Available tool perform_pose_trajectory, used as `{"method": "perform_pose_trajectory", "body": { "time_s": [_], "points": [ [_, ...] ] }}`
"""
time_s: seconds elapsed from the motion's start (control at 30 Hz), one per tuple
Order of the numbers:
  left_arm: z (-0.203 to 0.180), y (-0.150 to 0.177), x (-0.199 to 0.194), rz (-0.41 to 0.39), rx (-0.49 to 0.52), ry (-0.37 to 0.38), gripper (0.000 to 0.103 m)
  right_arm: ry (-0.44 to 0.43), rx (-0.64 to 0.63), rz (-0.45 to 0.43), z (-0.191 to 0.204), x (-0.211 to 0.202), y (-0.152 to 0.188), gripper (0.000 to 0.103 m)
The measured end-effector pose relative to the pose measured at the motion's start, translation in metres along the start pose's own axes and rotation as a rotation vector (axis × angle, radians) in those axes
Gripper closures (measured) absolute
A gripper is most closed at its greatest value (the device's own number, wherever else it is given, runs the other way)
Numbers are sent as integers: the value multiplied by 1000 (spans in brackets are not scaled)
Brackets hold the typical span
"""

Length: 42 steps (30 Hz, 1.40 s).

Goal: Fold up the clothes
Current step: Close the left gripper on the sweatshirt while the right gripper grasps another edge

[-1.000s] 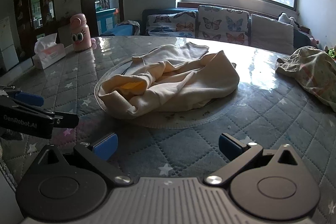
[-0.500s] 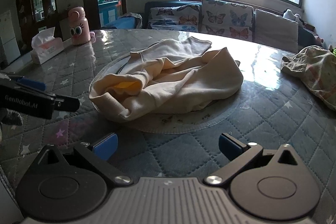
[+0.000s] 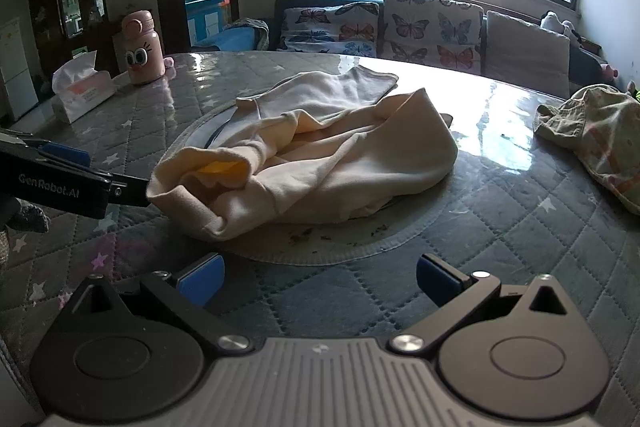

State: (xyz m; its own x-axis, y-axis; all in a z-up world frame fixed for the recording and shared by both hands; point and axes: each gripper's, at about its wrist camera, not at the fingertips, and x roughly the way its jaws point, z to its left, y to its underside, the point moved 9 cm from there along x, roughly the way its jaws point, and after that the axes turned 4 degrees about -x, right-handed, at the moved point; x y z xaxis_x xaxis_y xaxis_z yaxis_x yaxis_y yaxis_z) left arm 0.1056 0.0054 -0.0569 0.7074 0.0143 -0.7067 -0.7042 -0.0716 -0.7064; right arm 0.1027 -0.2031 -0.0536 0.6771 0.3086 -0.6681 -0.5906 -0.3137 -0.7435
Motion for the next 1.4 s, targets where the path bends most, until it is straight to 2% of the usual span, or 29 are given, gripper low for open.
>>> {"method": "perform_pose_trajectory", "body": {
  "time_s": [0.47,0.9,1.2,1.4],
  "points": [
    [7,-3,2,5,-6,-11,0,-4,1,20,-1,6,-2,0],
    [4,-26,3,-28,24,-15,0,-13,-19,26,-3,10,-12,0],
    [-21,-47,8,-57,86,18,0,-13,-21,36,-13,17,-17,0],
    [-43,-61,21,-69,137,37,1,17,5,29,-32,22,-24,0]
  ]
}}
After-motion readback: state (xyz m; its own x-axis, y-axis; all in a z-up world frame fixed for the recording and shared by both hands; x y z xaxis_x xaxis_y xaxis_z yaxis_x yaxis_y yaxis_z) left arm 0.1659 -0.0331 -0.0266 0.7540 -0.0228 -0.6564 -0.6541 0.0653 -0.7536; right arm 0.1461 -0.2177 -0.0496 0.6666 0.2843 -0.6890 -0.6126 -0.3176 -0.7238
